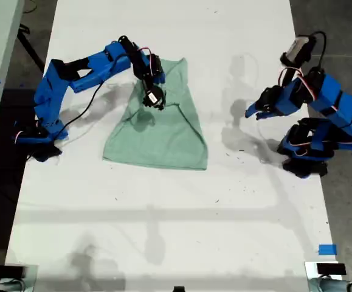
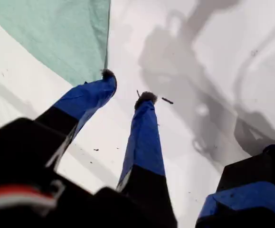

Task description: Fold t-shirt

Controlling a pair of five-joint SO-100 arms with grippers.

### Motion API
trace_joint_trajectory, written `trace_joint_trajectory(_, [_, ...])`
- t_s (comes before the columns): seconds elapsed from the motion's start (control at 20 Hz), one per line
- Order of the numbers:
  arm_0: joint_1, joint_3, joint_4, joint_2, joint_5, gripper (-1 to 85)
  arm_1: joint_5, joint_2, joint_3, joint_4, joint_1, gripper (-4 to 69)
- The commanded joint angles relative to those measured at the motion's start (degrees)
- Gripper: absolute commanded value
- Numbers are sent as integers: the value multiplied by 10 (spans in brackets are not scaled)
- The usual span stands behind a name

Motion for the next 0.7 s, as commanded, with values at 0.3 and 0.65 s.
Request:
trace_joint_trajectory(0.3, [11, -19, 163, 229, 79, 246, -10, 54, 40, -86, -40, 133])
trace_joint_trajectory(0.65, [44, 109, 251, 395, 86, 243, -88, -121, -15, -219, -105, 187])
